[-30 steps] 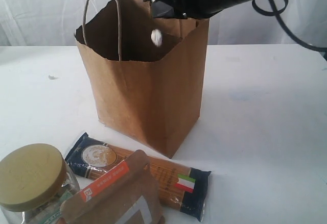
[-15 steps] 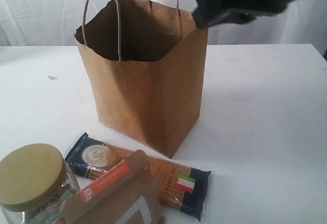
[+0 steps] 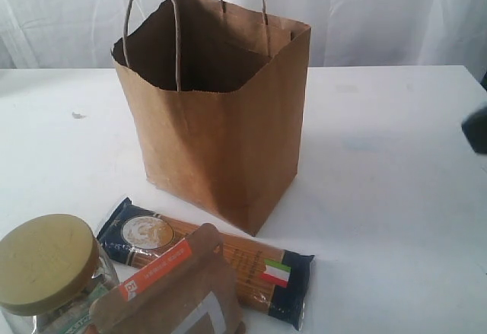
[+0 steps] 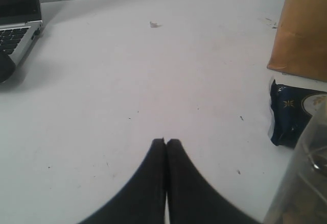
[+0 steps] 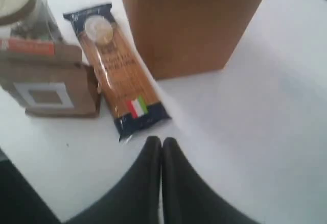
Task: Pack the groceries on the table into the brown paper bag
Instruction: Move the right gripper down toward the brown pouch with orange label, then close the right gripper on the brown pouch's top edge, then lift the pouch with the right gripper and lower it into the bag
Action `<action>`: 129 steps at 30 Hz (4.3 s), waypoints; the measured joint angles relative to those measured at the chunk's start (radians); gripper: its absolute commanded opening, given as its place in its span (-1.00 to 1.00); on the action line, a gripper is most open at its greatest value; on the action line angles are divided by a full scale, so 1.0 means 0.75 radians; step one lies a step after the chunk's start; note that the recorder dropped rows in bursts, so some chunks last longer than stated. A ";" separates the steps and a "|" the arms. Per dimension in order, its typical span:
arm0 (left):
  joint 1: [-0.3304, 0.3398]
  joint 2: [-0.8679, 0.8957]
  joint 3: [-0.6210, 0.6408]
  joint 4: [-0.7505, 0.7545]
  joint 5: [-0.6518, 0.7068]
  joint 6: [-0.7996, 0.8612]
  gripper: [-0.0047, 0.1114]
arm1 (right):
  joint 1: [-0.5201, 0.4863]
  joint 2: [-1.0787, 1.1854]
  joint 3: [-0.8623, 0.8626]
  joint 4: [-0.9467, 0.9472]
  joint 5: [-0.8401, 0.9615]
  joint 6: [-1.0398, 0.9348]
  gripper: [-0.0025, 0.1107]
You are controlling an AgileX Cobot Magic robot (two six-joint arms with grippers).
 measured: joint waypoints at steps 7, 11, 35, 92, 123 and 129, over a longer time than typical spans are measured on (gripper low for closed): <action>0.000 0.000 0.000 0.000 0.000 0.000 -0.92 | 0.000 0.043 0.239 -0.015 0.047 -0.023 -0.96; 0.000 0.000 0.000 0.000 0.000 0.000 -0.92 | 0.003 0.171 0.306 -0.018 0.049 -0.034 -0.96; 0.000 0.000 0.000 0.000 0.000 0.000 -0.92 | 0.614 0.656 0.158 -0.179 -0.524 -0.411 -0.69; 0.000 0.000 0.000 0.000 0.000 0.000 -0.92 | 0.749 0.255 0.155 -0.381 -0.560 0.342 -0.96; 0.000 0.000 0.000 0.000 0.000 0.000 -0.92 | 0.315 0.606 -0.019 -1.413 -1.346 0.956 -0.96; 0.000 0.000 0.000 0.000 0.000 0.000 -0.92 | 0.242 0.729 -0.040 -1.416 -1.481 1.059 -0.96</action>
